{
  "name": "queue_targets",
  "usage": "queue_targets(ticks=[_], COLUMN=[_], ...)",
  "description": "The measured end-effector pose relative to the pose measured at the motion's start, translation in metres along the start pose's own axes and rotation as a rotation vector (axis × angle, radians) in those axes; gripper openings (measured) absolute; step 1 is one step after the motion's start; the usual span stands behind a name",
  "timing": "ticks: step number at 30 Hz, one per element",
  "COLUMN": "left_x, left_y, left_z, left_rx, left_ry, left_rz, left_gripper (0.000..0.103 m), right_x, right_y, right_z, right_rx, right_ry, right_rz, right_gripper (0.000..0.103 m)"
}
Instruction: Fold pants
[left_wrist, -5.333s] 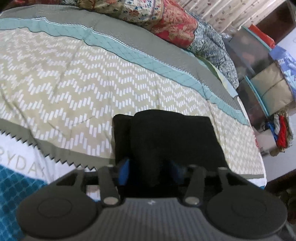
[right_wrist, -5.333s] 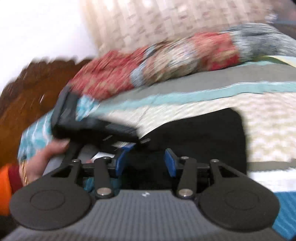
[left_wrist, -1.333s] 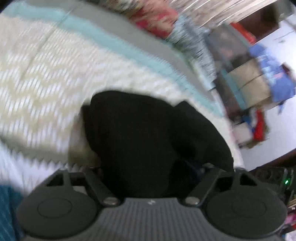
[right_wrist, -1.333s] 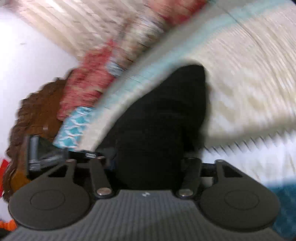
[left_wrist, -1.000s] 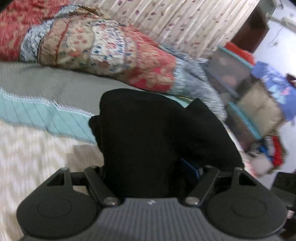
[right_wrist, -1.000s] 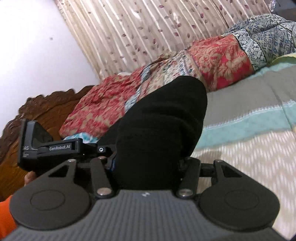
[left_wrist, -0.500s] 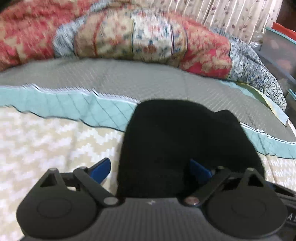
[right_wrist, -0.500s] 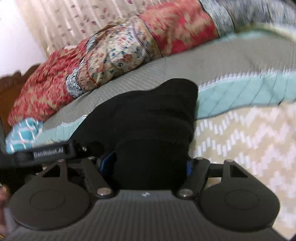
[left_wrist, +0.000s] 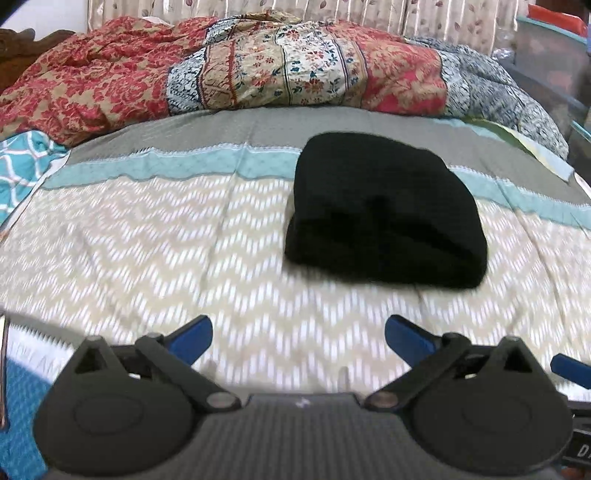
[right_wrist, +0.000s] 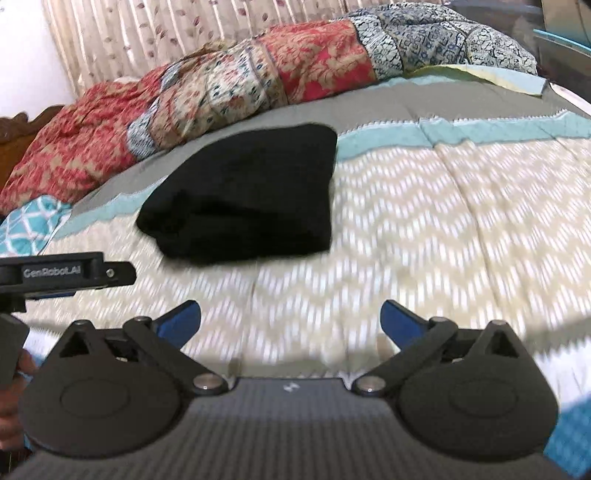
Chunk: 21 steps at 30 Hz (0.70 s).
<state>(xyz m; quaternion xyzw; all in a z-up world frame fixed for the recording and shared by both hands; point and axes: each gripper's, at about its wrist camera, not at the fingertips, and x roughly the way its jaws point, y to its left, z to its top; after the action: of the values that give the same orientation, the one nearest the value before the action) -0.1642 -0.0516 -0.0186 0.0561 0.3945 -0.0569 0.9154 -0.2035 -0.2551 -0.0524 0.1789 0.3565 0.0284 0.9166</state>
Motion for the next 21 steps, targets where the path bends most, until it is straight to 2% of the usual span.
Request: queue_targets(ticks=[6, 10, 13, 17, 21], left_x=[-0.028, -0.038, -0.040, -0.037, -0.039], left_y=[-0.004, -0.007, -0.011, -0.014, -0.013], left_z=[-0.031, -0.049, -0.061, -0.074, -0.086], left_rx=[0.023, 0.023, 0.048, 0.078, 0.078], left_ry=[-0.030, -0.016, 0.006, 0.080, 0.094], left_rz=[-0.002, -0.003, 0.030, 0.047, 0.057], left_gripper=[0.103, 0.103, 0.103, 0.103, 0.103], right_x=[-0.024, -0.034, -0.040, -0.049, -0.054], right_y=[0.006, 0.009, 0.012, 0.010, 0.006], right_z=[-0.026, -0.043, -0.054, -0.063, -0.065], right_rx=[0.043, 0.057, 0.064, 0.089, 0.131], right_ry=[0.047, 0.076, 0.090, 0.079, 0.063], right_rz=[-0.016, -0.035, -0.044, -0.067, -0.062], right_gripper=[0.103, 0.103, 0.103, 0.103, 0.103])
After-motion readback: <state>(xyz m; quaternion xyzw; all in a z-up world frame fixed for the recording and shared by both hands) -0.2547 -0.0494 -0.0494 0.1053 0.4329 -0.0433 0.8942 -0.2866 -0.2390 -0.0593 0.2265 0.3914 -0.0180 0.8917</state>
